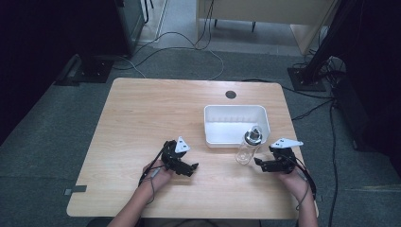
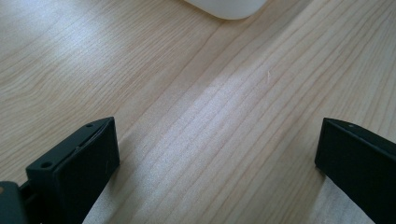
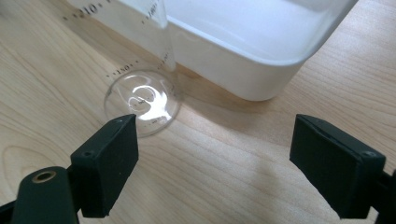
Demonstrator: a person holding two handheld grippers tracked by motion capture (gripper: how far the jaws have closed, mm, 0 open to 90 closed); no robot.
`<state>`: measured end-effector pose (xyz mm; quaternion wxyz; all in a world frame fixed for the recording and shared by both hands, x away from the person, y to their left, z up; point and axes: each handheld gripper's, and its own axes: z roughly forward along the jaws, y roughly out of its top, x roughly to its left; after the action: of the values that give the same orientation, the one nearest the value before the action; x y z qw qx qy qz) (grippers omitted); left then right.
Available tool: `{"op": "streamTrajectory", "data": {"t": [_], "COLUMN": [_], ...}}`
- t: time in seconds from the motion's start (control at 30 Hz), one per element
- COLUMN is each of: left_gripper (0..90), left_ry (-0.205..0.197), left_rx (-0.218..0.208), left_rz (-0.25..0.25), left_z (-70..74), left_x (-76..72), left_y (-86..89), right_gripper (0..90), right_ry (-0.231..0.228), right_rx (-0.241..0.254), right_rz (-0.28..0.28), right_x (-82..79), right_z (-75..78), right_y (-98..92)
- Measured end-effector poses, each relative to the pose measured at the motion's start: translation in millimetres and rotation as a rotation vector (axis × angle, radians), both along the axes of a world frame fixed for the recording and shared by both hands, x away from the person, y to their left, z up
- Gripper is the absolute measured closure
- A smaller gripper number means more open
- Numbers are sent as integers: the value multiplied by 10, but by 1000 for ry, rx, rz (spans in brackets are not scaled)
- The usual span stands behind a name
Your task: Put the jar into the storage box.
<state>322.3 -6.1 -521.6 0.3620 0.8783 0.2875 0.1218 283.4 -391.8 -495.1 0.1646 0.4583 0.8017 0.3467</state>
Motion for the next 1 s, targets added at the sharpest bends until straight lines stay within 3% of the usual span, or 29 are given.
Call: {"op": "streamTrajectory", "data": {"t": [0.37, 0.47, 0.8, 1.0], "left_gripper": [0, 0, 0, 0], "left_ry": [0, 0, 0, 0], "left_rx": [-1, 0, 0, 0], "left_rz": [0, -1, -4, -4], "left_z": [-1, -1, 0, 0], "left_x": [5, 6, 11, 12], "left_y": [-5, -5, -8, -8], "right_gripper": [152, 152, 153, 153], "right_ry": [-41, -43, -50, -71], "right_rx": [0, 23, 26, 60], "right_rz": [39, 51, 82, 88], "right_x": [-59, -64, -70, -73], "right_z": [109, 123, 164, 179], "right_y": [88, 94, 187, 234]}}
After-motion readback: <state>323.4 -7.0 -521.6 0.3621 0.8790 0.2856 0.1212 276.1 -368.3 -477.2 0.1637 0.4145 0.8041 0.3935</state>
